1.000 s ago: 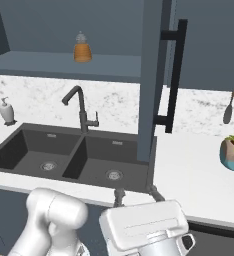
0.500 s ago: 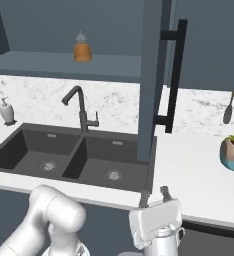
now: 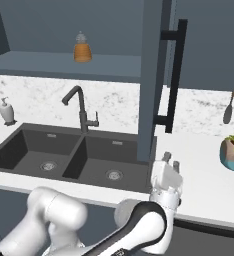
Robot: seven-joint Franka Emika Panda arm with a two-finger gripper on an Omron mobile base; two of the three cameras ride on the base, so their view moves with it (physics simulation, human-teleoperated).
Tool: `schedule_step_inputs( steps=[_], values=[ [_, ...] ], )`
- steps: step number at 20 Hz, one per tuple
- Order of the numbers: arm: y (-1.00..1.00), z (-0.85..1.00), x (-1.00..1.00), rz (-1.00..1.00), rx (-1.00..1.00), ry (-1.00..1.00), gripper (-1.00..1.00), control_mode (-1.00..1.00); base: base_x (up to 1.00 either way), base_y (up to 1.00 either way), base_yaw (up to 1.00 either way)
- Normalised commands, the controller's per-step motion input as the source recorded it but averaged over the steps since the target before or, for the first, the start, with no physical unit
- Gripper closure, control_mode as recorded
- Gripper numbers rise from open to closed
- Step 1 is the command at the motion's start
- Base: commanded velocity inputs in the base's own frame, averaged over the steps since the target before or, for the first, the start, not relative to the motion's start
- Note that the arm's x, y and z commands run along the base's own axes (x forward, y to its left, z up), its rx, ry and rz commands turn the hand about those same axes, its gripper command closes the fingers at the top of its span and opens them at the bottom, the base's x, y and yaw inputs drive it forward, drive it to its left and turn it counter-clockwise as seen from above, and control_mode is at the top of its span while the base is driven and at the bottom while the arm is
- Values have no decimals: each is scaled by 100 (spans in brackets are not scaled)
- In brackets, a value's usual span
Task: Pick the cereal and place it on the digital scale for weighing, and close the cabinet.
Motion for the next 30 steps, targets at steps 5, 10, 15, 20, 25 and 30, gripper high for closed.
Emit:
schedule_step_inputs(
  steps=[5, 10, 15, 20, 25, 30],
  values=[
    [-100, 1, 76, 1, 18, 29, -100, -100, 0, 0, 0],
    [-66, 15, 9, 9, 23, -1, -100, -100, 0, 0, 0],
    [-22, 45, -5, 18, 16, -18, -100, -100, 0, 0, 0],
    [22, 60, -56, 16, -1, -31, -100, -100, 0, 0, 0],
    [91, 47, -45, 8, -22, -24, -100, -100, 0, 0, 0],
    [100, 44, 3, 2, -29, 0, -100, -100, 0, 0, 0]
  ],
)
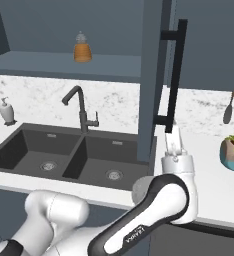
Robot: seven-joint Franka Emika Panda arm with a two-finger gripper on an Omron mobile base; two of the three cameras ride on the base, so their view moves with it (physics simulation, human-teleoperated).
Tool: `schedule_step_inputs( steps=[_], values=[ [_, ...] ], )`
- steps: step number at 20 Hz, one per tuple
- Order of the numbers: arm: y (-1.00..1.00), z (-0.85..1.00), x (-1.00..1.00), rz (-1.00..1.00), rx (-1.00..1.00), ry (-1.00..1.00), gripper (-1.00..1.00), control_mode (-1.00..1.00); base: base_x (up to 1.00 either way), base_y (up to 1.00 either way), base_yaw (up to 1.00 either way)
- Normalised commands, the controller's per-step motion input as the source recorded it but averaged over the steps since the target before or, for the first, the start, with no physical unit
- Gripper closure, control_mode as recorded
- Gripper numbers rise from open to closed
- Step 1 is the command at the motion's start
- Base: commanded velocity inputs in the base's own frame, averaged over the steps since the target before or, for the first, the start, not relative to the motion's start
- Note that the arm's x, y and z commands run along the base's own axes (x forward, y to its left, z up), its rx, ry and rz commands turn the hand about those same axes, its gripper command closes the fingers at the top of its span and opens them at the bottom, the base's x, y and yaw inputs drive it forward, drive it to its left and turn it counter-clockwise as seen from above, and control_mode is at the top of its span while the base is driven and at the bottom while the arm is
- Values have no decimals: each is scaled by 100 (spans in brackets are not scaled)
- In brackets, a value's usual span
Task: Pick the cereal and place it on the digital scale for weighing, and close the cabinet.
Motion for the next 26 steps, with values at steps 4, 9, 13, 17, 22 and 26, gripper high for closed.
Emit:
schedule_step_inputs(
  steps=[4, 9, 13, 17, 22, 26],
  values=[
    [100, 85, -29, 1, -21, -7, -100, -100, 0, 0, 0],
    [96, 96, -94, 1, -18, -30, -100, -100, 0, 0, 0],
    [100, 61, -38, -2, -35, -16, -100, -100, 0, 0, 0],
    [100, 89, 0, -10, -40, 1, -100, -100, 0, 0, 0],
    [99, 92, 1, -12, -37, 11, -100, -100, 0, 0, 0],
    [87, 69, 24, -13, -36, 29, -100, -100, 0, 0, 0]
  ],
)
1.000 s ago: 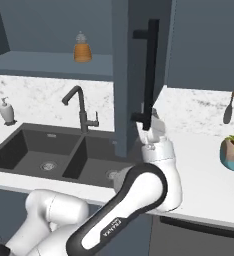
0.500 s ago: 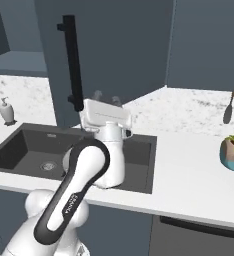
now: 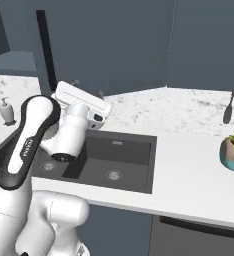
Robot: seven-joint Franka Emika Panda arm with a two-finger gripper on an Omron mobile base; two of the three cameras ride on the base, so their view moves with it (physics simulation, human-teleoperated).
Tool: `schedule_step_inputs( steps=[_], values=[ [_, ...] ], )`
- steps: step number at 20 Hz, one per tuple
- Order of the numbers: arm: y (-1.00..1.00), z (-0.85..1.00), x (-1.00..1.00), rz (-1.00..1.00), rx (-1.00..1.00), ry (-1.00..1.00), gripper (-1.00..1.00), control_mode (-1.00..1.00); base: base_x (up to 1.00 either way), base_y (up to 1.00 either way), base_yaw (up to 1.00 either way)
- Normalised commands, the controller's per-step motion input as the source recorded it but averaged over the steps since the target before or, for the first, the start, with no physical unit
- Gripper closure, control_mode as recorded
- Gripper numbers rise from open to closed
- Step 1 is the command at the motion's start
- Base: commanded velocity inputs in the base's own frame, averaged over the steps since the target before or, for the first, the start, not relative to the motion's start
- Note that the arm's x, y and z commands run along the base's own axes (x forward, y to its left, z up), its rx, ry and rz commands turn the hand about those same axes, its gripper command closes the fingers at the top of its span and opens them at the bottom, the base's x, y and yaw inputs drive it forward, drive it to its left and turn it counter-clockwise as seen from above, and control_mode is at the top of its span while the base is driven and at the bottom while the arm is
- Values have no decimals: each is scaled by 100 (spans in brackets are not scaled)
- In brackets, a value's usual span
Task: Pick the cereal and place it on the digital scale for weighing, and close the cabinet.
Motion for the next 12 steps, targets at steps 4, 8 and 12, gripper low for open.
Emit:
schedule_step_inputs(
  steps=[4, 8, 12],
  values=[
    [49, 68, 58, -6, -28, 35, -100, -100, 0, 0, 0],
    [1, 80, 56, 0, -7, 12, -100, -100, 0, 0, 0],
    [0, 52, 53, 0, -3, 10, -100, -100, 0, 0, 0]
  ],
)
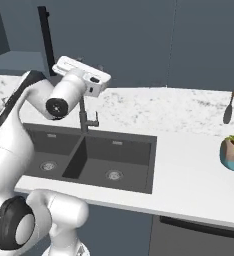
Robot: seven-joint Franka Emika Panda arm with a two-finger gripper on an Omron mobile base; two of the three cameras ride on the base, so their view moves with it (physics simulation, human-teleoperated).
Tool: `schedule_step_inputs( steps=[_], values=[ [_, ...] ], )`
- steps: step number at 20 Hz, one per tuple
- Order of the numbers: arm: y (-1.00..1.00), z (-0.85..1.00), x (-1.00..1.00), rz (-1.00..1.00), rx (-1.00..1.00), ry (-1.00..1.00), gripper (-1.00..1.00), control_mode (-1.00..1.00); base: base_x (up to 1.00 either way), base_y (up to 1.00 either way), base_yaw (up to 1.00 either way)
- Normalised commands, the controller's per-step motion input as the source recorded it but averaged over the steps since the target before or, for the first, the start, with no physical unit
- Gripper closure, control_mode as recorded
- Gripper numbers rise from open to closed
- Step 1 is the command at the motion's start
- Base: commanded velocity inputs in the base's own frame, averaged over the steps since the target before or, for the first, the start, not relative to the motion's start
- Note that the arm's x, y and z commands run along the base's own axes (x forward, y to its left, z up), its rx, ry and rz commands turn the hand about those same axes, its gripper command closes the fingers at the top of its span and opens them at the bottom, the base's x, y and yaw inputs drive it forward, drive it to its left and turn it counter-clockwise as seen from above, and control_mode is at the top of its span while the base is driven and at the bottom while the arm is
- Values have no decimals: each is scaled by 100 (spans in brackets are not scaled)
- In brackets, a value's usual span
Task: Pick the cereal and place it on the digital scale for weighing, and close the cabinet.
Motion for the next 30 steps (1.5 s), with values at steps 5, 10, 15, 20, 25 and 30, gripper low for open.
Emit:
schedule_step_inputs(
  steps=[5, 10, 15, 20, 25, 30],
  values=[
    [0, 21, 72, 1, -8, 23, -100, -100, 0, 0, 0],
    [0, 10, 63, 4, -5, 20, -100, -100, 0, 0, 0],
    [0, -10, 64, 2, 0, 4, -100, -100, 0, 0, 0],
    [-5, -48, 60, 3, 2, 0, -100, -100, 0, 0, 0],
    [-44, 19, -94, 0, 1, 0, -100, -100, 0, 0, 0],
    [-21, 12, -100, 0, 0, 0, -100, -100, 0, 0, 0]
  ],
)
